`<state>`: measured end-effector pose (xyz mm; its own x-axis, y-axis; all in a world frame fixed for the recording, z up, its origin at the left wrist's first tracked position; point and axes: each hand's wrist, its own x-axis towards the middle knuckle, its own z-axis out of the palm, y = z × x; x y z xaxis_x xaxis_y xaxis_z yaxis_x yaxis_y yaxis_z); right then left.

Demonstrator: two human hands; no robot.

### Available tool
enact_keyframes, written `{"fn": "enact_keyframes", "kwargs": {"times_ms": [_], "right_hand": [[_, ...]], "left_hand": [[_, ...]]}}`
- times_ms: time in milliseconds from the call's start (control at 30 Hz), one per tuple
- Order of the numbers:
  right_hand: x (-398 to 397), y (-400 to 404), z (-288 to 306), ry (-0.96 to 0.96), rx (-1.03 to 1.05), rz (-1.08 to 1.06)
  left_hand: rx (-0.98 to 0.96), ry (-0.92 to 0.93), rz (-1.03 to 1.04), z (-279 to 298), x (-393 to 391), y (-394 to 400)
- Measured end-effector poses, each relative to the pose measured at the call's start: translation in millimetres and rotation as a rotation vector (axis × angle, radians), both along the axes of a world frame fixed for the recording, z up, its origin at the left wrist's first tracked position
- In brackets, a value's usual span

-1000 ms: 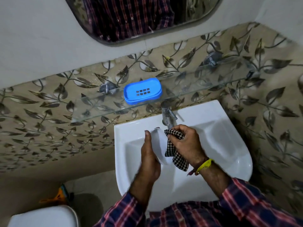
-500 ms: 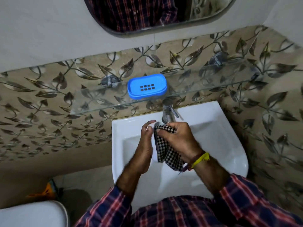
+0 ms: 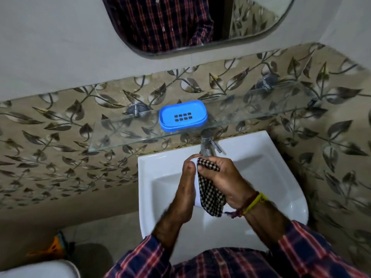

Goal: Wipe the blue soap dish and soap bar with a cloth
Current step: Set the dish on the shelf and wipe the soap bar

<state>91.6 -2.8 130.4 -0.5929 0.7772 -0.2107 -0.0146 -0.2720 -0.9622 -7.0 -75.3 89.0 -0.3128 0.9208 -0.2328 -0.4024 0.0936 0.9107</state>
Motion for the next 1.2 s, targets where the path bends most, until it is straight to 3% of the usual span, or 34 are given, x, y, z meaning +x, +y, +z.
{"fn": "enact_keyframes", "kwargs": {"times_ms": [100, 267, 400, 533, 667, 833, 933, 1100, 1200], "right_hand": [[8.0, -1.9, 0.6, -0.026, 0.123, 0.162], [3.8, 6.5, -0.5, 0.029, 0.088, 0.067], [11.8, -3.8, -6.1, -0.093, 0.251, 0.302], [11.7, 0.3, -5.4, 0.016, 0.153, 0.147], [17.7, -9.3, -11.0, -0.089, 0.266, 0.342], [18.2, -2.9, -6.5, 0.011, 0.149, 0.201], [23.4, -8.0, -7.6, -0.113, 0.279, 0.428], [22.1, -4.8, -4.4, -0.079, 0.265, 0.332], [21.0, -9.6, 1.7, -0.157, 0.435, 0.532]], "left_hand": [[0.027, -0.041, 0.019, 8.6, -5.7, 5.4], [0.007, -0.062, -0.028, 2.5, 2.6, 1.3], [-0.037, -0.077, 0.016, 17.0, -8.4, 6.9], [-0.029, -0.024, -0.023, 7.1, 5.0, -0.8], [-0.017, -0.036, 0.014, 11.8, -4.2, 2.0], [-0.077, 0.0, -0.025, 13.9, 0.9, 2.4], [-0.065, 0.011, -0.015, 14.6, -5.5, 2.8], [-0.118, -0.057, -0.031, 11.5, -4.9, 4.3], [-0.128, -0.074, -0.039, 14.7, -13.0, 5.0]]}}
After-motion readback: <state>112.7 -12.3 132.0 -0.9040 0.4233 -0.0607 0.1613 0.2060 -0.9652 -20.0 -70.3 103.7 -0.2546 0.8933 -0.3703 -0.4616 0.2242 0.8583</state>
